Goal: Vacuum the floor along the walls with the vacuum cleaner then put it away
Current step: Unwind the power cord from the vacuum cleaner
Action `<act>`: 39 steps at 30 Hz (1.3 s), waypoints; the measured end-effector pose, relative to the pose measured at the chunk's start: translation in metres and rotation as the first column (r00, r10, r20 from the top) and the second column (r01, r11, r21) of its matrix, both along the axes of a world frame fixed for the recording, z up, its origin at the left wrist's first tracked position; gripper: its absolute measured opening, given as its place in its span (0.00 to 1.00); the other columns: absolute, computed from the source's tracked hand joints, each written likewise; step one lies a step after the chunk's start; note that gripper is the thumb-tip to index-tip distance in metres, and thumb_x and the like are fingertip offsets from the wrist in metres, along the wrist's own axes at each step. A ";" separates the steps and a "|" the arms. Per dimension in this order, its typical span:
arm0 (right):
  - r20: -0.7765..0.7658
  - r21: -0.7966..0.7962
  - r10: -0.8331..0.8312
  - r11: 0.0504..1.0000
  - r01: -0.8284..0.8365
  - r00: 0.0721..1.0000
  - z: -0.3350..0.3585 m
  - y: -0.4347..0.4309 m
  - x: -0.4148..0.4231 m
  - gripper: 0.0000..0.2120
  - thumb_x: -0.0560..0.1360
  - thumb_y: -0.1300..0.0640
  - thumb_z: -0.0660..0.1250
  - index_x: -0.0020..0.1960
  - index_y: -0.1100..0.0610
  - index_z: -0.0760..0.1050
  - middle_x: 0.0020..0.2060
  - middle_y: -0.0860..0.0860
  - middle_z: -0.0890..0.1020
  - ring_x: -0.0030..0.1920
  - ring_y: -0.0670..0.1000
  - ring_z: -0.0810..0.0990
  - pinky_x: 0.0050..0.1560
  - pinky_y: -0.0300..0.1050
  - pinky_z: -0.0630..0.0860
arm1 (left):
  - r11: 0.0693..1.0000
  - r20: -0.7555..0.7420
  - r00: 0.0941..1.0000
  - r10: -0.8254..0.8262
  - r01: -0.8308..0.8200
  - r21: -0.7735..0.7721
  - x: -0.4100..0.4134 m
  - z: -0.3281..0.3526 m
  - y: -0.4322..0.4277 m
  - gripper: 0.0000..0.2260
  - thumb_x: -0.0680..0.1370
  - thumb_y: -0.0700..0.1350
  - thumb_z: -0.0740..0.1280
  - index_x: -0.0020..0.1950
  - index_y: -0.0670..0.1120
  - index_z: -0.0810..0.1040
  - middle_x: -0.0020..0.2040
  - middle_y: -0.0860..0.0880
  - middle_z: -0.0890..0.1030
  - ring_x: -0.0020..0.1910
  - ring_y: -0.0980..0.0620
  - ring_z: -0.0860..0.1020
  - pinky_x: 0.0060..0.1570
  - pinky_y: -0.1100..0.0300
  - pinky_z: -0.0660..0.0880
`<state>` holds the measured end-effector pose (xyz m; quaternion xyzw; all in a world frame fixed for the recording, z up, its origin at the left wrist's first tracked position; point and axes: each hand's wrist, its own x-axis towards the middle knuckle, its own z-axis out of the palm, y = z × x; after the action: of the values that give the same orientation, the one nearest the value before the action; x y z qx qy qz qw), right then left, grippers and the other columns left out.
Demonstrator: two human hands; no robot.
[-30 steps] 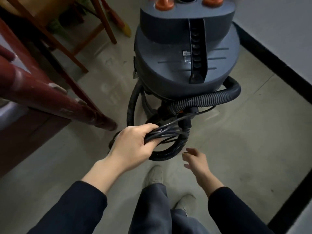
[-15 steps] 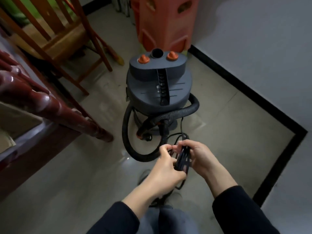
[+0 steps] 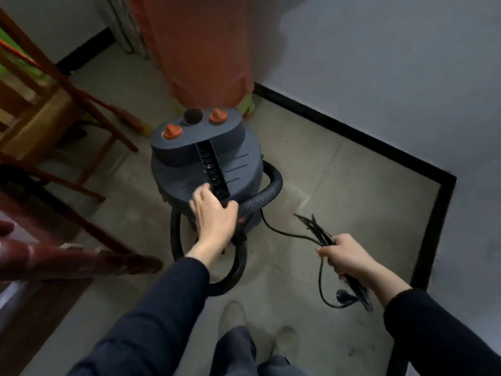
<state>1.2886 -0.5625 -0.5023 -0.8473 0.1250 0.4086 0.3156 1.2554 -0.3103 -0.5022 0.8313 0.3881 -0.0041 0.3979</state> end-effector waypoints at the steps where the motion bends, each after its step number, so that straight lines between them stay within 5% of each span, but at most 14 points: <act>1: 0.042 -0.096 0.114 0.989 -0.109 0.993 -0.009 -0.002 0.002 0.07 0.75 0.59 0.64 0.39 0.58 0.70 0.29 0.52 0.72 0.27 0.52 0.70 0.25 0.38 0.65 | 0.999 -0.014 1.000 0.001 0.000 0.035 0.022 -0.006 0.017 0.34 0.77 0.48 0.68 0.77 0.39 0.56 0.77 0.42 0.57 0.76 0.42 0.53 0.74 0.51 0.53; 4: 0.073 -0.302 0.353 0.899 -0.316 0.933 -0.031 -0.004 0.005 0.06 0.75 0.55 0.61 0.41 0.56 0.71 0.36 0.52 0.76 0.39 0.57 0.76 0.36 0.44 0.70 | 0.995 -0.183 0.981 -0.069 0.081 0.060 0.071 -0.028 0.047 0.43 0.77 0.54 0.69 0.78 0.36 0.47 0.79 0.39 0.49 0.78 0.41 0.46 0.76 0.50 0.47; 7: 0.051 -0.364 0.448 0.841 -0.401 0.893 -0.044 -0.004 0.008 0.03 0.74 0.57 0.59 0.45 0.55 0.70 0.44 0.55 0.78 0.49 0.59 0.78 0.42 0.44 0.70 | 0.998 -0.156 0.988 -0.001 0.012 0.067 0.091 -0.045 0.053 0.37 0.76 0.50 0.71 0.75 0.37 0.54 0.74 0.36 0.64 0.73 0.36 0.60 0.71 0.46 0.60; 12: 0.036 -0.361 0.493 0.818 -0.448 0.870 -0.057 -0.005 0.018 0.02 0.71 0.56 0.59 0.43 0.54 0.67 0.36 0.51 0.72 0.41 0.58 0.72 0.39 0.44 0.67 | 0.990 -0.116 0.991 0.067 -0.052 0.131 0.094 -0.055 0.050 0.31 0.74 0.45 0.72 0.69 0.39 0.58 0.60 0.35 0.76 0.63 0.33 0.71 0.60 0.46 0.69; 21: 0.037 -0.071 0.280 0.958 -0.276 0.959 -0.070 -0.019 0.013 0.20 0.70 0.37 0.69 0.32 0.52 0.71 0.25 0.46 0.72 0.29 0.47 0.71 0.30 0.42 0.65 | 0.986 -0.132 0.991 -0.002 0.024 0.166 0.093 -0.057 0.062 0.30 0.73 0.46 0.72 0.66 0.39 0.59 0.60 0.36 0.76 0.62 0.33 0.71 0.55 0.47 0.69; 28: 0.061 0.038 0.147 0.988 -0.150 0.987 -0.074 -0.023 -0.004 0.22 0.72 0.39 0.69 0.33 0.55 0.70 0.26 0.48 0.69 0.28 0.48 0.68 0.31 0.43 0.63 | 0.982 -0.110 0.991 -0.074 0.091 0.164 0.095 -0.057 0.075 0.29 0.74 0.46 0.72 0.66 0.40 0.59 0.57 0.38 0.76 0.59 0.35 0.73 0.55 0.46 0.71; 39: -0.016 -0.005 -0.001 1.000 0.001 1.000 -0.090 -0.007 -0.036 0.19 0.75 0.43 0.67 0.33 0.54 0.69 0.26 0.49 0.73 0.28 0.50 0.72 0.33 0.42 0.68 | 0.946 -0.116 0.959 -0.259 0.276 0.170 0.088 -0.061 0.089 0.29 0.74 0.46 0.71 0.67 0.42 0.58 0.49 0.44 0.73 0.47 0.43 0.70 0.44 0.51 0.67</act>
<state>1.2521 -0.5695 -0.5926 -0.8447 0.1289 0.4148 0.3127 1.3433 -0.2211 -0.5632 0.9085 0.2883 -0.0605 0.2964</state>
